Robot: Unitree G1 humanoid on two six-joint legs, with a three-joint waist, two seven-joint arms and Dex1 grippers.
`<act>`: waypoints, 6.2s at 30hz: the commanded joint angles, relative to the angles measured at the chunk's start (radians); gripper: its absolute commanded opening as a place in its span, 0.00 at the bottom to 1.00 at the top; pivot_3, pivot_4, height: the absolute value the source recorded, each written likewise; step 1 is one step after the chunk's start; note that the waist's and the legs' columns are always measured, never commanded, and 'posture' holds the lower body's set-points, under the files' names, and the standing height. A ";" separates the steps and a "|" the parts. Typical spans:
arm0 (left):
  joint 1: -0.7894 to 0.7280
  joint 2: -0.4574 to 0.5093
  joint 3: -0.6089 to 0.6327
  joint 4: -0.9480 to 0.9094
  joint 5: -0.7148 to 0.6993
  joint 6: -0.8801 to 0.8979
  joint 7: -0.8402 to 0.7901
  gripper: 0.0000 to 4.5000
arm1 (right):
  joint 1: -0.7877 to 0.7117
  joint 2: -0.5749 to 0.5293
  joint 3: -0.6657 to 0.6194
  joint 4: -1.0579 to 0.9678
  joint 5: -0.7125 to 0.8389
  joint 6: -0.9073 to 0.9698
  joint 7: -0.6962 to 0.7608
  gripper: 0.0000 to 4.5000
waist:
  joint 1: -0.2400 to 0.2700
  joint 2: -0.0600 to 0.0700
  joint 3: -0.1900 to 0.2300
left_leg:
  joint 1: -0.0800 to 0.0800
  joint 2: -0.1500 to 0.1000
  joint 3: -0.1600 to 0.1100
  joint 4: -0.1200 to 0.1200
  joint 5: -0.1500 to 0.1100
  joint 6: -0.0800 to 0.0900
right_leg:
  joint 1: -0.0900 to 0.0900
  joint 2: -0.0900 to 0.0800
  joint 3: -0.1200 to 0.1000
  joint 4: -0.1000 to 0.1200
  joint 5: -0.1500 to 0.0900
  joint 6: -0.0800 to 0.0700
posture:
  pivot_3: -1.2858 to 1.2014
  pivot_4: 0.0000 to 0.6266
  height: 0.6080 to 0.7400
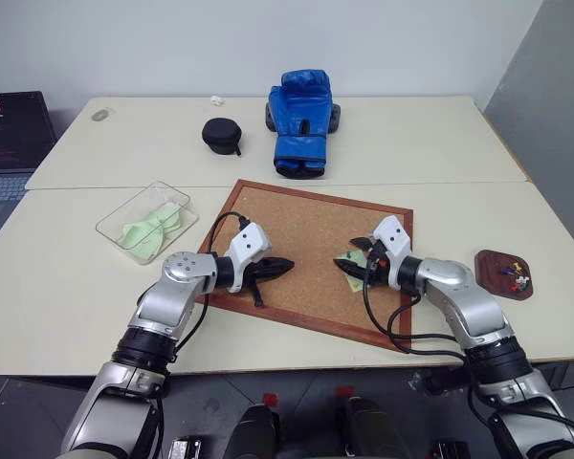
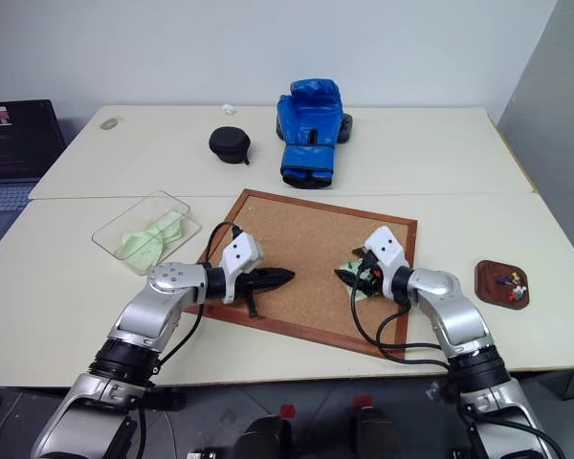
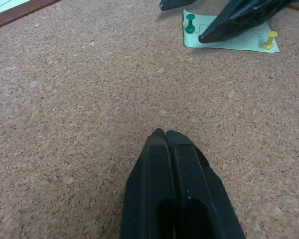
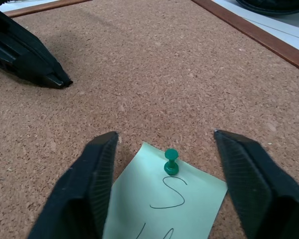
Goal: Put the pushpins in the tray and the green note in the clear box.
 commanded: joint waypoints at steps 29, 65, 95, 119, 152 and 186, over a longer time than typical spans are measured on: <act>0.000 0.022 -0.009 -0.038 0.007 0.093 -0.014 0.00 | 0.002 0.010 -0.069 -0.121 0.046 -0.010 0.059 0.01 | -0.007 0.000 0.000 | -0.002 0.000 -0.001 0.000 0.000 0.000 | -0.002 0.000 0.000 0.003 0.000 0.000 | 0.52 0.24 1.00; 0.030 0.026 -0.017 -0.060 0.002 0.098 -0.013 0.00 | 0.238 -0.187 -0.603 -0.253 0.107 0.340 -0.320 0.01 | -0.002 0.001 -0.001 | -0.001 0.000 0.004 -0.001 0.000 0.000 | -0.001 0.000 0.002 0.002 0.000 0.000 | 0.52 0.24 1.00; 0.008 0.023 -0.025 -0.033 0.011 0.082 -0.023 0.00 | 0.315 -0.245 -0.616 -0.282 0.157 0.327 -0.260 0.74 | -0.001 0.002 -0.002 | 0.000 0.000 0.009 0.000 0.000 0.000 | -0.001 0.000 0.004 0.002 0.000 0.000 | 0.52 0.24 1.00; -0.037 0.006 -0.037 0.023 0.025 0.049 -0.024 0.00 | 0.239 -0.176 -0.100 -0.282 0.141 0.005 0.157 0.74 | 0.008 0.002 -0.002 | 0.000 0.000 0.005 0.001 0.000 0.000 | 0.001 0.000 0.001 0.000 0.000 0.001 | 0.52 0.24 1.00; -0.028 0.006 -0.043 -0.013 0.019 0.067 -0.025 0.00 | 0.238 -0.170 -0.123 -0.204 0.108 -0.071 0.175 0.01 | 0.008 0.002 -0.002 | 0.000 0.000 0.004 0.001 0.000 0.000 | 0.001 0.000 0.001 0.001 0.000 0.001 | 0.52 0.24 1.00; -0.026 -0.004 -0.050 0.015 0.027 0.050 -0.018 0.00 | 0.356 -0.199 -0.673 -0.325 0.260 0.327 -0.300 0.01 | 0.010 0.004 -0.003 | 0.000 0.000 0.006 0.001 0.000 0.000 | 0.001 -0.001 0.002 0.001 0.000 0.001 | 0.52 0.24 1.00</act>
